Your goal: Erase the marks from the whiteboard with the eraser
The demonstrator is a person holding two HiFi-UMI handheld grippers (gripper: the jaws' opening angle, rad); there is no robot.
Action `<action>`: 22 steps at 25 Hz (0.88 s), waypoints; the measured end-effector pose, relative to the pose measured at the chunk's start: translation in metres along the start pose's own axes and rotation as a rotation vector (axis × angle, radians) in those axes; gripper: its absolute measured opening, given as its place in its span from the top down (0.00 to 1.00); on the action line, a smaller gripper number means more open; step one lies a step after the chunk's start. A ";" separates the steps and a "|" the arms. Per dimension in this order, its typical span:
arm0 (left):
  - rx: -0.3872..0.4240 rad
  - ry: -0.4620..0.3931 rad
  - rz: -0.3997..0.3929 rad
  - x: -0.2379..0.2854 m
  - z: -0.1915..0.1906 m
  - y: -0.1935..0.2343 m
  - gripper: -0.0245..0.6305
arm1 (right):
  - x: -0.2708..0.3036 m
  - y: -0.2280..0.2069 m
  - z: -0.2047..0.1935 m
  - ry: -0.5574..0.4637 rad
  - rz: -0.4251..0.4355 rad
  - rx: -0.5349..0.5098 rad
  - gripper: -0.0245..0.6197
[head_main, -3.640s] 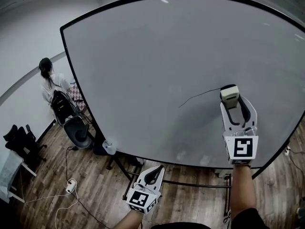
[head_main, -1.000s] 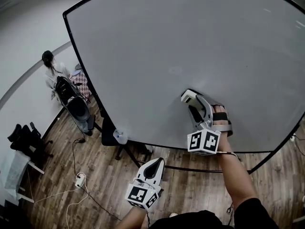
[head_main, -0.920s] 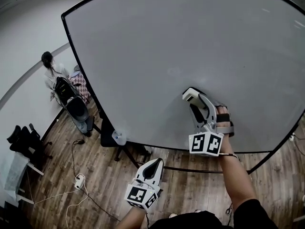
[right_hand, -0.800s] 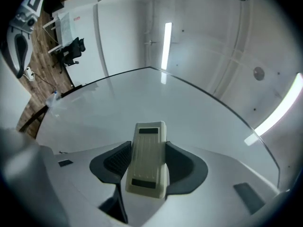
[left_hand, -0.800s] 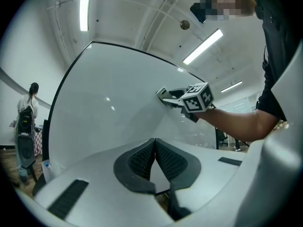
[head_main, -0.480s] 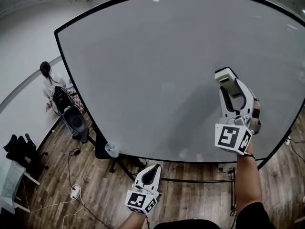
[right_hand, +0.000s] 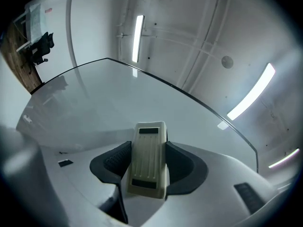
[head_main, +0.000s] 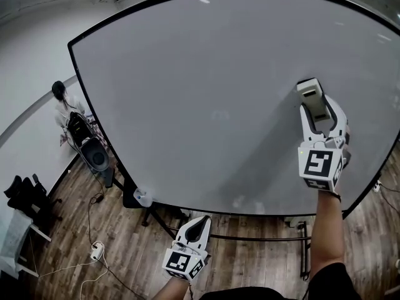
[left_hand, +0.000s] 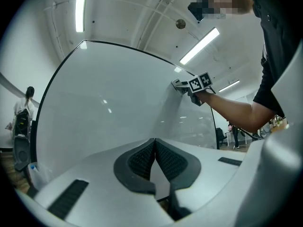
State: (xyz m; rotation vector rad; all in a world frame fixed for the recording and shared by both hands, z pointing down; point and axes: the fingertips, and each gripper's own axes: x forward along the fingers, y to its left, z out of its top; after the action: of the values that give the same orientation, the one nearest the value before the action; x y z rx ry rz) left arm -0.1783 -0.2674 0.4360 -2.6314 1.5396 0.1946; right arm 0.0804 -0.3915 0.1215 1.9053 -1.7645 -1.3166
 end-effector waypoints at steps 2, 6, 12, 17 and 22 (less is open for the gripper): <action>-0.003 0.006 -0.002 0.003 -0.003 -0.001 0.93 | 0.000 0.009 0.000 -0.003 0.025 -0.004 0.58; -0.010 0.007 -0.008 0.006 -0.006 -0.003 0.93 | -0.004 0.032 0.003 0.003 0.083 -0.039 0.58; -0.023 0.014 -0.019 0.011 -0.006 -0.010 0.93 | -0.009 0.064 0.003 0.010 0.175 -0.040 0.58; -0.037 0.015 -0.013 0.008 0.006 -0.018 0.93 | -0.016 0.083 0.009 0.012 0.260 -0.107 0.58; -0.033 0.012 -0.016 0.001 -0.009 -0.009 0.93 | -0.028 0.156 0.002 0.015 0.366 -0.183 0.58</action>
State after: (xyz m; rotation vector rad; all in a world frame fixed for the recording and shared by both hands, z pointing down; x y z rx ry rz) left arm -0.1695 -0.2654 0.4447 -2.6741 1.5316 0.2055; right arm -0.0232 -0.4048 0.2403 1.4107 -1.8064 -1.2713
